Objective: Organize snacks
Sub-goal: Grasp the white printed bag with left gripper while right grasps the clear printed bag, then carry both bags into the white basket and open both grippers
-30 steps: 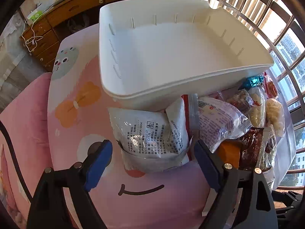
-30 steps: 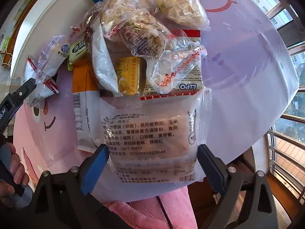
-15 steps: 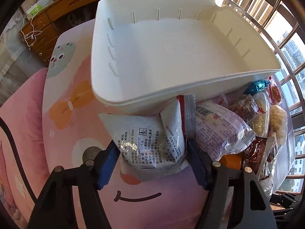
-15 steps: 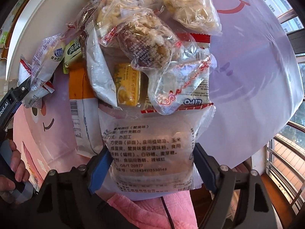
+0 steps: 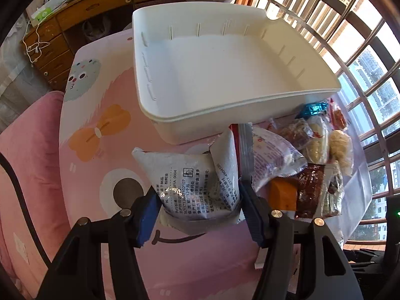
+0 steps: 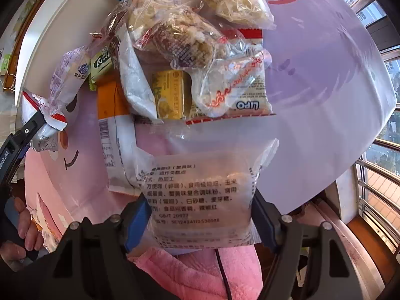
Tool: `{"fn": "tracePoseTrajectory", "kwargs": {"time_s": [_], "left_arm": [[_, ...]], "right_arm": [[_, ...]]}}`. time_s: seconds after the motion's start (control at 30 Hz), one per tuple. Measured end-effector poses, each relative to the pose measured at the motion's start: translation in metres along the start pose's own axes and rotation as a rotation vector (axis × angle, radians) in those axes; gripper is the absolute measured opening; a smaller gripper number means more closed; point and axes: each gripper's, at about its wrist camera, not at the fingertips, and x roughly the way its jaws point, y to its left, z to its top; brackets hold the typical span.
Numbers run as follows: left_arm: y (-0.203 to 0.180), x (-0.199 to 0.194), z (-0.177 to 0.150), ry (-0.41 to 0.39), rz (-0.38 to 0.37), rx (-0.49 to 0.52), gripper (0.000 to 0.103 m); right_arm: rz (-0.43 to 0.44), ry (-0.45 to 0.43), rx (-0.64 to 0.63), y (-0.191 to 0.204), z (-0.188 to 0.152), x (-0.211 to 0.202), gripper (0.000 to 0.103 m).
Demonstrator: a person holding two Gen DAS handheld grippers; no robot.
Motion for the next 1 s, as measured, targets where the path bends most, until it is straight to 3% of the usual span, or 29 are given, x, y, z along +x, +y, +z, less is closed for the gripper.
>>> {"fn": "tracePoseTrajectory", "kwargs": {"time_s": [0.2,0.57,0.73,1.0], "left_arm": [[-0.003,-0.035,-0.015,-0.027,-0.016,0.07,0.061],[0.003,-0.093,-0.025,-0.074,-0.05,0.112,0.062],[0.004,-0.126,-0.017,-0.149,-0.062,0.106,0.062],[-0.004,-0.162,0.013,-0.251,-0.028,0.093,0.062]], "right_arm": [[0.019,-0.042,-0.014,0.005,-0.017,-0.015,0.074],[0.058,-0.151,-0.096,0.011,-0.034,-0.063,0.074],[0.075,-0.203,-0.148,0.023,-0.036,-0.088,0.074],[0.137,-0.306,-0.241,0.05,-0.012,-0.137,0.074]]}}
